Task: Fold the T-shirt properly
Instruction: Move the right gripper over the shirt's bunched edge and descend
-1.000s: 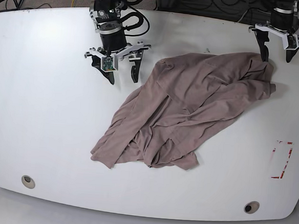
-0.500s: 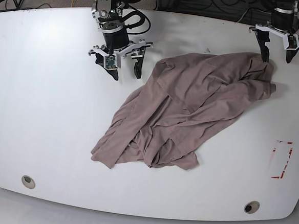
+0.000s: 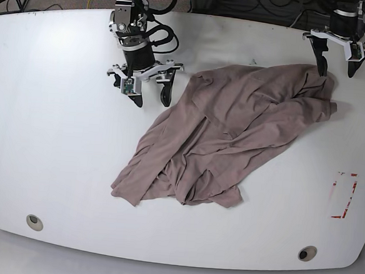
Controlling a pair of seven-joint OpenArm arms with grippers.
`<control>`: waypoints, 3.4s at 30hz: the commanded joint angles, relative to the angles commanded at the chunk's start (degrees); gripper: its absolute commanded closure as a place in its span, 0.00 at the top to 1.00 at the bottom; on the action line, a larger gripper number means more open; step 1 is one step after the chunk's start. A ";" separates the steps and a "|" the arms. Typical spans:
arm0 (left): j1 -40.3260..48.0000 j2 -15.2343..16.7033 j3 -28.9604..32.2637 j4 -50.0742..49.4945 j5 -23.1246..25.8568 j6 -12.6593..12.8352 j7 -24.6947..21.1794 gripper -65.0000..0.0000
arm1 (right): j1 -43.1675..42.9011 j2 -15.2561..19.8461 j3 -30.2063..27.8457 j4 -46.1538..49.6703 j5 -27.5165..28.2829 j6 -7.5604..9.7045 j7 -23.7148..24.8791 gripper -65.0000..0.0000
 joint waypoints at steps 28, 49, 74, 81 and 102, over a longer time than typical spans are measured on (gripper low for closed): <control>-0.96 0.37 -2.35 0.34 0.47 -0.29 0.53 0.72 | 12.19 -3.13 -6.83 -4.36 -1.90 0.12 -8.38 0.60; -0.52 0.51 -2.55 0.35 0.18 -0.40 -0.91 0.72 | 25.08 -2.94 -10.09 -15.77 -2.11 -1.34 -12.53 0.61; 0.28 0.39 -4.01 0.59 0.24 -0.53 -1.28 0.73 | 24.97 -1.01 -7.62 -23.26 -2.47 -0.05 -7.01 0.60; -0.35 0.47 -3.86 0.21 0.49 -0.68 -1.45 0.73 | 25.07 -1.70 -8.39 -25.21 -2.11 1.62 -4.99 0.47; -1.57 0.89 -4.12 0.16 0.19 -0.79 -1.88 0.72 | 31.03 -2.96 -9.37 -29.83 -0.70 2.13 -5.92 0.00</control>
